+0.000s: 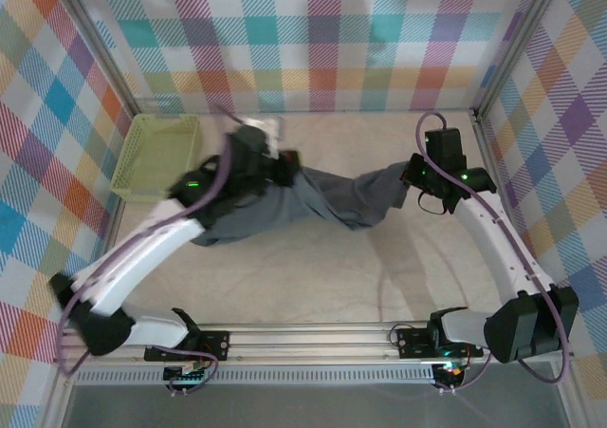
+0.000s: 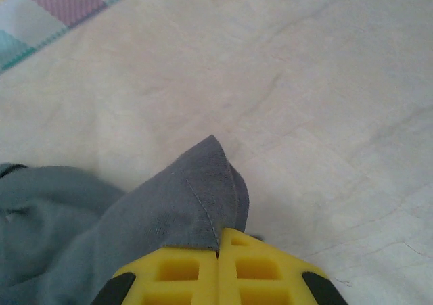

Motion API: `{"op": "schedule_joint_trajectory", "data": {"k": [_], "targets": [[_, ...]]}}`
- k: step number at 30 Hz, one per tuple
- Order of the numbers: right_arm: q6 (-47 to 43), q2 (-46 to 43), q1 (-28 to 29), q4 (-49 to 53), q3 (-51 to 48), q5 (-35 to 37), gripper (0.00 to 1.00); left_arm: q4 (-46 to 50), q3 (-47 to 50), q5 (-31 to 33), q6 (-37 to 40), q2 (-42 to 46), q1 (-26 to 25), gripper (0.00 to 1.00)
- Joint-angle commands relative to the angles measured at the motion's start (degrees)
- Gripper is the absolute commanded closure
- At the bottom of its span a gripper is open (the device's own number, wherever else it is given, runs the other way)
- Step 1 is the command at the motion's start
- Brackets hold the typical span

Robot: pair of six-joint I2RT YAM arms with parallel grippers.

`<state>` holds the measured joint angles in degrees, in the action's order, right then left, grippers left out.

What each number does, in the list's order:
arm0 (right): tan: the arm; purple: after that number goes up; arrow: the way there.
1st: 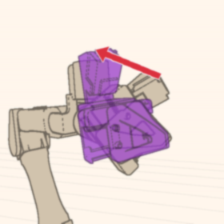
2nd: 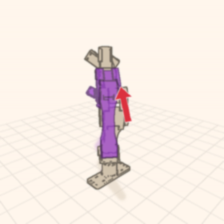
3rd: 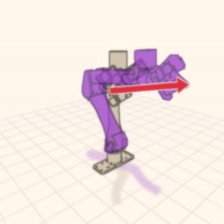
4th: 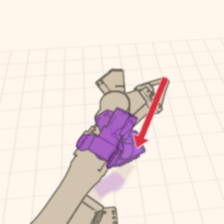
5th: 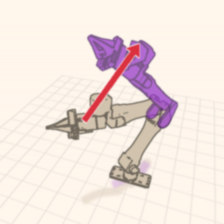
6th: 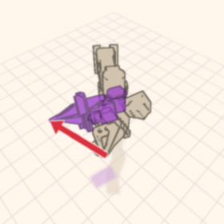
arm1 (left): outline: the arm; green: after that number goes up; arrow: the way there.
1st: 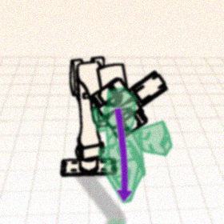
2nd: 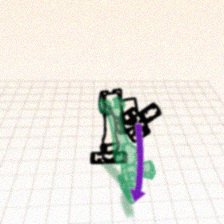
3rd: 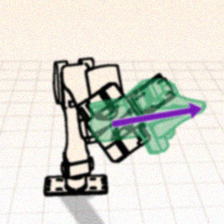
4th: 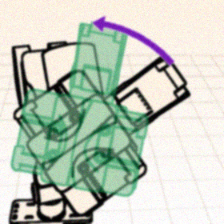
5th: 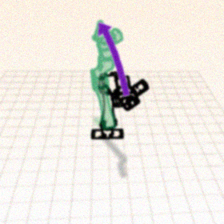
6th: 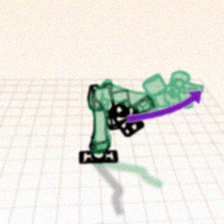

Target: Fold the inside-out t-shirt

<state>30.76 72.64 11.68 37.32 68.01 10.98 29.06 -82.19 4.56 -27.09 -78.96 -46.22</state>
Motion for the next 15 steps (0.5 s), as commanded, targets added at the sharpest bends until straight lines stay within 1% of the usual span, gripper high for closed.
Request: {"op": "schedule_joint_trajectory", "data": {"k": [1, 2, 3, 4, 5, 7, 8, 10, 12, 13, 15], "targets": [[-1.45, 0.40, -1.38, -0.97, -1.43, 1.28, 0.74, -5.25, 3.83, -5.54, -2.52, -5.70, -6.57, 0.71], [-1.89, 0.32, -1.54, -0.73, -1.71, 1.94, 0.65, -6.03, 4.83, -6.94, -2.82, -7.55, -7.69, 0.63], [-2.44, -0.02, -1.57, -0.47, -1.97, 2.18, 0.59, -6.71, 6.07, -7.66, -3.26, -8.50, -8.43, 0.58], [-2.93, -0.46, -1.54, -0.26, -2.27, 1.99, 0.53, -7.18, 7.78, -7.56, -3.72, -8.58, -8.67, 0.53], [-3.46, -1.05, -1.56, -0.13, -2.80, 1.42, 0.46, -7.84, 10.13, -7.05, -4.16, -7.78, -8.64, 0.46], [-3.99, -2.45, -0.93, 0.39, -4.10, 0.37, 0.39, -7.57, 14.15, -3.28, -4.11, -4.71, -8.46, 0.31], [-4.13, -3.17, -0.10, 0.58, -4.91, -0.02, 0.35, -6.66, 15.94, -0.93, -3.92, -3.05, -7.91, 0.27], [-4.11, -4.18, 2.59, 0.24, -6.72, -1.38, 0.32, -3.94, 18.54, 1.62, -4.21, -0.92, -5.02, 0.25], [-3.35, -4.01, 7.21, -0.08, -8.28, -1.78, 0.31, 0.15, 20.14, 3.29, -5.41, -0.99, -0.05, 0.24], [-2.77, -3.57, 9.15, -0.29, -8.94, -1.83, 0.30, 1.41, 20.52, 3.49, -5.60, -1.59, 2.00, 0.23], [-1.92, -2.28, 13.57, -2.83, -10.89, -2.95, 0.30, 1.63, 21.43, 1.09, -4.98, -4.12, 6.07, 0.22]]}}
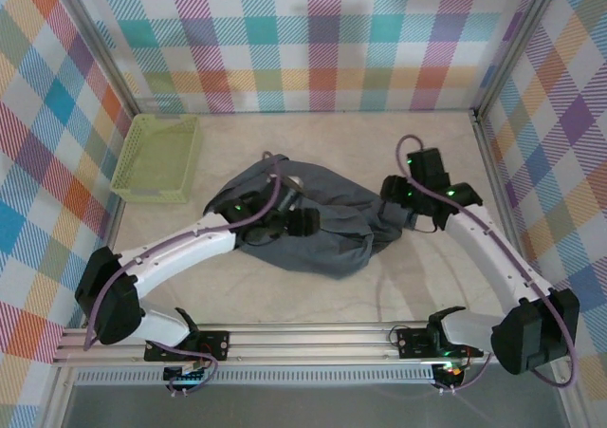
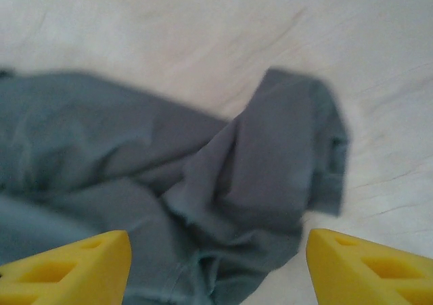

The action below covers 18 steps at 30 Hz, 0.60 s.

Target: Fold the inside-out t-shirt

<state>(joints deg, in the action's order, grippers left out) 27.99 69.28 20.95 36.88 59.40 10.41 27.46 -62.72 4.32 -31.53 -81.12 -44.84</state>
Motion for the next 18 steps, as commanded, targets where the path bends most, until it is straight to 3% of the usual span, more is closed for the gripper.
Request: {"op": "schedule_joint_trajectory", "data": {"k": [1, 4, 10, 15, 18], "targets": [[0.49, 1.88, 6.06, -4.34, -3.17, -3.02, 0.30, 2.92, 2.07, 0.41, -0.49, -3.45, 5.86, 0.22], [-1.99, 6.33, 10.82, -8.99, -3.48, -5.37, 0.27, 0.60, 1.64, -2.76, -0.35, -7.56, 7.57, 0.22], [-9.24, 16.34, 17.80, -13.46, 0.72, -8.68, 0.20, -1.50, 1.09, -3.22, -1.46, -13.30, 8.02, 0.27], [-12.93, 23.79, 20.86, -14.91, 4.30, -9.60, 0.19, -3.68, 3.36, -3.12, -1.67, -15.15, 8.43, 0.40], [-13.63, 27.84, 21.59, -15.12, 6.70, -8.78, 0.24, -5.34, 4.78, -4.03, -1.44, -15.23, 8.55, 0.49]]}}
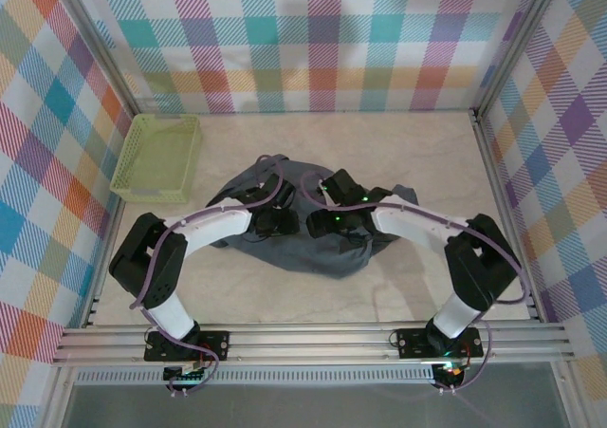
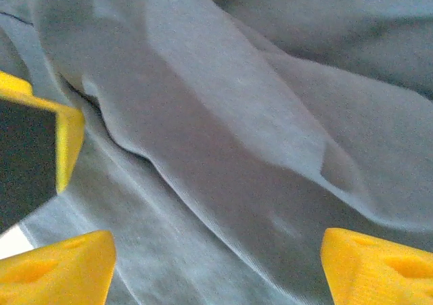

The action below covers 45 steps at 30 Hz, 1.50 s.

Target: Fold the inside-out t-shirt

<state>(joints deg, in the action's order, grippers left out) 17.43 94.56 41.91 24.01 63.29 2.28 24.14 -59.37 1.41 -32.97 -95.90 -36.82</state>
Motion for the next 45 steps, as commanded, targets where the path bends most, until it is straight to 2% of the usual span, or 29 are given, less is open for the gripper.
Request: {"op": "schedule_joint_trajectory", "data": {"k": [1, 6, 13, 14, 17, 21, 24, 29, 31, 36, 38, 41, 45], "targets": [[-3.10, 3.45, 0.63, -2.43, 3.44, -0.37, 0.26, -2.44, 1.93, -1.40, 0.02, -0.43, 0.59, 0.53], [-3.34, 8.90, 0.63, -0.99, 8.61, 2.77, 0.40, -4.53, 4.98, -2.12, -0.36, 1.15, 0.61, 0.68], [-3.88, 14.59, 0.63, 1.30, 14.26, 1.97, 0.64, -7.59, 12.36, -1.94, -2.26, 5.27, 0.61, 0.70], [-4.05, 14.42, 0.63, 1.20, 14.28, 1.00, 0.64, -7.73, 13.41, -1.77, -2.56, 5.93, 0.61, 0.70], [-3.85, 11.44, 0.63, -0.62, 11.82, -1.99, 0.51, -10.19, 15.98, -1.20, -3.38, 8.59, 0.61, 0.69], [-4.17, 9.16, 0.74, -1.72, 9.06, -5.61, 0.41, -12.73, 19.54, -0.44, -5.16, 11.59, 0.86, 0.68], [-3.49, 12.05, 1.05, -0.50, 10.34, -4.09, 0.40, -14.61, 21.15, -0.99, -6.31, 11.79, 0.96, 0.68], [-2.40, 17.09, 1.15, 1.57, 14.65, -1.52, 0.44, -15.26, 22.93, -1.04, -7.47, 12.37, 0.96, 0.68], [-2.09, 18.44, 1.18, 2.29, 16.14, -0.52, 0.51, -15.35, 23.63, -0.97, -7.69, 12.80, 0.96, 0.68], [-1.57, 18.26, 1.06, 3.19, 18.16, 3.25, 0.90, -15.26, 25.12, -0.37, -8.14, 13.08, 0.96, 0.68], [-1.17, 16.11, 0.77, 3.59, 17.96, 6.23, 1.00, -15.18, 25.57, -0.20, -8.06, 13.20, 1.04, 0.68], [-0.91, 11.47, -0.11, 2.94, 16.60, 7.30, 1.00, -14.92, 25.89, 0.17, -7.82, 13.76, 1.12, 0.68], [-1.57, 5.99, -0.51, 2.43, 15.49, 4.55, 1.00, -14.11, 25.17, 0.78, -6.85, 14.84, 1.14, 0.67]]}}
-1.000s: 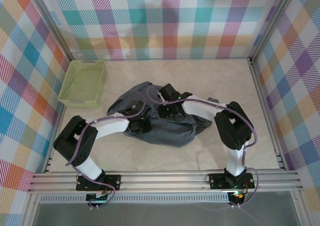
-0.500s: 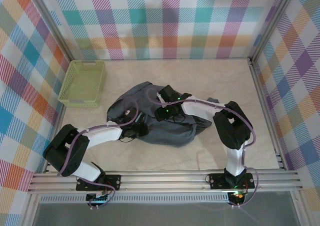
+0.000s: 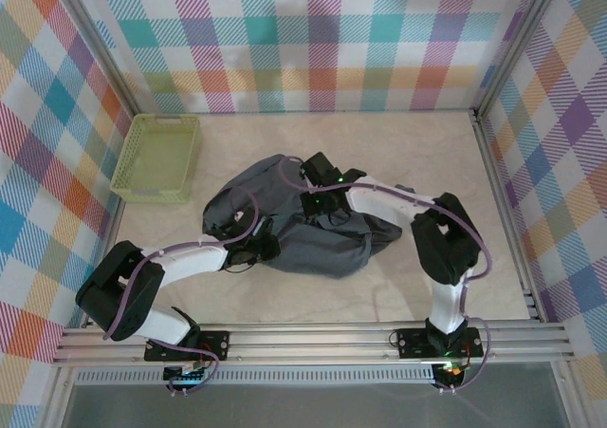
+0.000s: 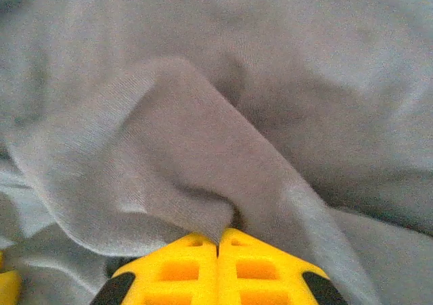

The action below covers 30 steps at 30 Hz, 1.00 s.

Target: Fold the inside-out t-shirt

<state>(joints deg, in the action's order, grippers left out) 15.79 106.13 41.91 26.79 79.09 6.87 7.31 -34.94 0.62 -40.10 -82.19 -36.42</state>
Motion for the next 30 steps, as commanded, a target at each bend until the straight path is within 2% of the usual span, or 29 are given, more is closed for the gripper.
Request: {"op": "schedule_joint_trajectory", "data": {"k": [1, 7, 10, 14, 18, 22, 25, 29, 30], "targets": [[0.20, -6.29, -0.50, 0.02, -0.25, -0.31, 1.00, 3.03, 0.38, 1.72, 0.41, 1.32, 0.81, 0.67], [1.15, -12.63, -0.56, 0.11, -2.28, -2.69, 1.00, 4.41, -2.82, 0.11, 1.88, 3.34, 0.74, 0.62], [2.52, -15.07, -0.04, 0.13, -2.92, -5.12, 1.00, 4.16, -4.91, -1.70, 1.04, 7.35, -0.16, 0.54], [4.43, -16.47, 1.35, 0.47, -3.59, -5.96, 1.00, 2.57, -8.06, -1.76, 0.63, 12.31, -4.67, 0.40], [6.37, -17.81, 2.94, -1.46, -5.24, -7.05, 1.00, -1.51, -9.14, -3.60, -1.37, 11.02, -5.89, 0.34], [7.45, -19.47, 4.50, -2.08, -6.34, -6.87, 1.00, -3.86, -10.03, -3.68, -2.70, 6.63, -6.02, 0.34], [8.08, -20.67, 5.19, -2.32, -7.45, -6.03, 1.00, -4.03, -10.41, -0.74, -3.02, 3.39, -5.97, 0.36], [9.40, -23.15, 5.20, -3.12, -9.82, -5.16, 1.00, -4.78, -10.50, 0.80, -2.84, 0.12, -5.61, 0.46], [9.66, -23.93, 5.20, -3.09, -10.23, -4.43, 1.00, -4.58, -10.54, 1.05, -2.65, -0.30, -5.64, 0.51]]}}
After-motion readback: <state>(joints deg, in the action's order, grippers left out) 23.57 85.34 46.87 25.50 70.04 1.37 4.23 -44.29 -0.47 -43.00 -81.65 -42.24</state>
